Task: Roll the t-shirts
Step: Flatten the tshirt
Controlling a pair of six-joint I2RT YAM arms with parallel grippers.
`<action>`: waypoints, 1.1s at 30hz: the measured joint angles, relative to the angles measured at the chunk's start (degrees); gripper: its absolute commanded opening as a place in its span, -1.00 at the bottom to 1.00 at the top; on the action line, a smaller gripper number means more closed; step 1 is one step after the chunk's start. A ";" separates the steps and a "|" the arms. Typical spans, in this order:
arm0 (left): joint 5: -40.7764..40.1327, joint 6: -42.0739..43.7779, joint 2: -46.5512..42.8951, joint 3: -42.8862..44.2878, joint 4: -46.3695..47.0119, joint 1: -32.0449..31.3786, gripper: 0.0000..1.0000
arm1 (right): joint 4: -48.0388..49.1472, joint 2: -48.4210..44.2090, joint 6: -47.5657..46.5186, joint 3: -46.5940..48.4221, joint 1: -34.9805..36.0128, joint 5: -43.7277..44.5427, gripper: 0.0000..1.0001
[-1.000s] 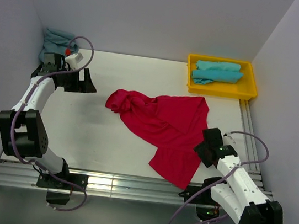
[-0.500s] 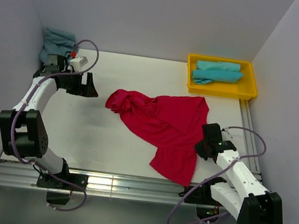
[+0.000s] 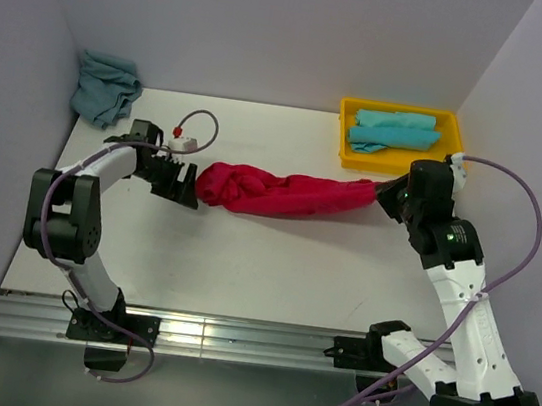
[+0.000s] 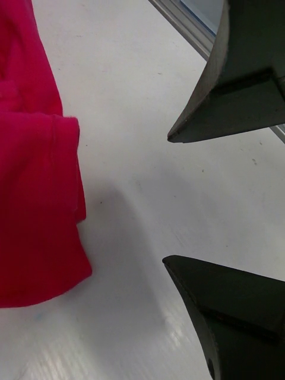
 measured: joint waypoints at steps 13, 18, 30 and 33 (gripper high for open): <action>0.33 -3.96 12.24 7.30 3.96 -3.93 0.76 | -6.95 4.31 -3.61 13.35 -0.26 0.00 -1.00; 0.46 -6.78 15.39 10.58 5.97 -6.01 0.41 | -7.34 4.42 -3.82 13.40 -0.28 -0.46 -1.00; 3.80 -8.57 20.72 13.40 5.46 -8.15 -0.99 | -7.28 4.42 -4.15 13.35 -0.42 -1.03 -1.00; 4.22 -8.50 22.08 16.02 3.50 -7.96 -0.99 | -7.30 4.44 -4.55 13.35 -0.83 -1.42 -1.00</action>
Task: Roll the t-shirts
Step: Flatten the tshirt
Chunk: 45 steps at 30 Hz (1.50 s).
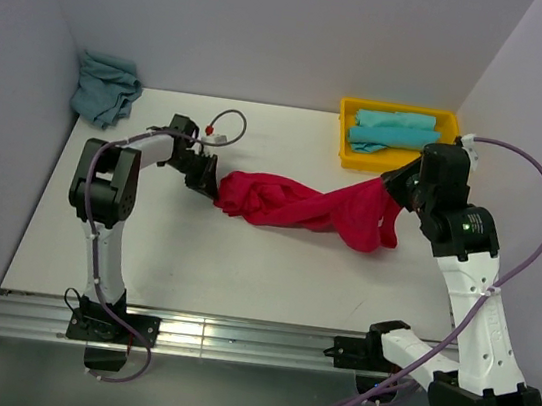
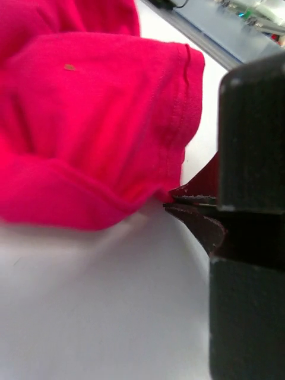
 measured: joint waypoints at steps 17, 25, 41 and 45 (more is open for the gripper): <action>-18.47 -0.83 16.28 48.24 -12.17 14.60 -0.99 | -1.70 -1.84 -5.07 -0.07 -8.61 -3.48 -1.00; -22.47 -1.68 20.52 51.78 -12.07 12.63 -0.39 | -1.01 -1.79 -6.40 -3.74 -10.05 -5.16 -1.00; -12.94 6.86 -3.69 26.80 -12.87 15.21 0.15 | 1.81 -0.72 -6.99 -8.85 -10.27 -5.09 -1.00; -10.25 11.28 -13.64 12.76 -12.44 14.93 -0.02 | 2.23 -0.72 -6.99 -9.01 -10.29 -5.11 -1.00</action>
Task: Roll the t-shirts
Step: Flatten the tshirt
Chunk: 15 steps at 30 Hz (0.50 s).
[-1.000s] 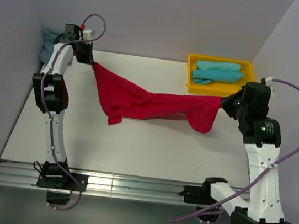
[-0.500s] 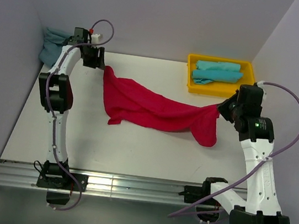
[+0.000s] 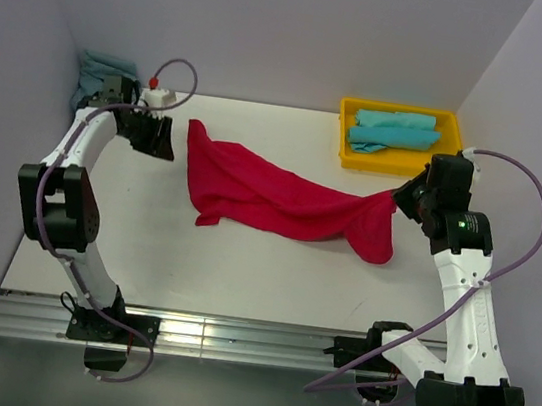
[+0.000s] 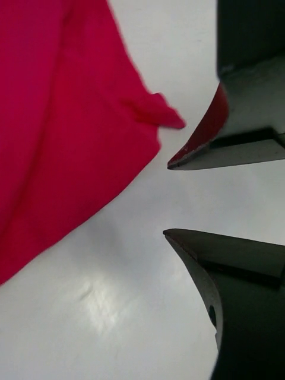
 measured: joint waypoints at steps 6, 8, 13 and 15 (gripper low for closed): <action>3.61 4.28 -6.62 -21.64 1.55 -2.91 -0.04 | 1.33 -0.02 0.00 -0.83 -0.02 -0.04 -1.00; 3.91 4.83 -7.65 -26.45 2.16 -4.50 -0.01 | 1.90 0.00 0.00 -1.62 -0.02 -0.20 -1.00; 4.33 4.33 -13.00 -35.69 7.17 -10.29 0.04 | 2.40 0.00 0.02 -3.15 -0.04 -0.44 -1.00; 4.33 3.76 -14.32 -37.00 9.66 -11.87 0.02 | 2.58 0.00 0.02 -3.50 -0.04 -0.48 -1.00</action>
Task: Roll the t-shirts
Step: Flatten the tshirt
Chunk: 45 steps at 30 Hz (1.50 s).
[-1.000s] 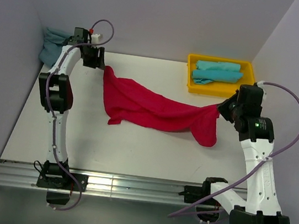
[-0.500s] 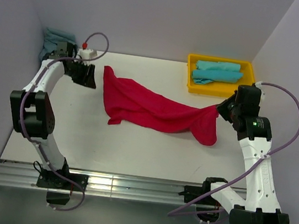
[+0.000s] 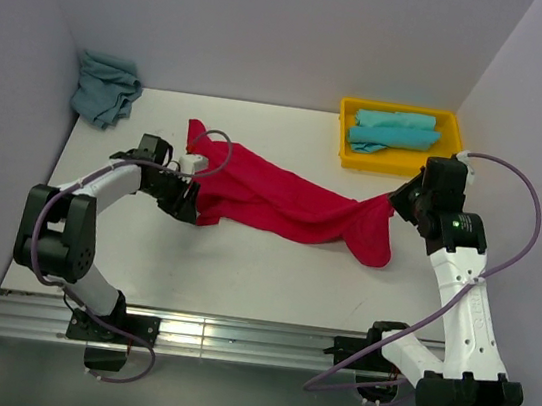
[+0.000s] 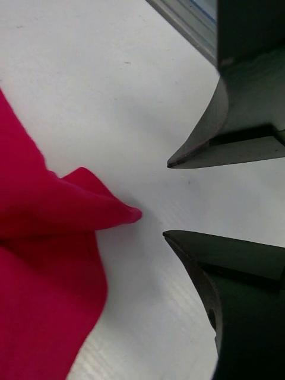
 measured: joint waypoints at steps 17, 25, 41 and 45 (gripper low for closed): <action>-1.36 -3.26 2.69 -3.67 12.07 -2.58 0.01 | 0.83 -0.17 0.00 -1.07 0.00 -0.66 -1.00; -2.64 -4.04 3.08 -4.35 13.77 -4.72 -0.05 | 1.38 -0.22 0.00 -1.22 0.00 -0.81 -1.00; -8.20 -5.09 3.34 -3.10 13.27 -4.96 -0.99 | 1.73 -0.44 -0.15 -2.08 0.00 -0.87 -1.00; -13.31 -5.05 -1.77 1.75 9.66 -4.61 -0.99 | 1.25 -0.31 -0.90 -0.76 0.00 -0.90 -1.00</action>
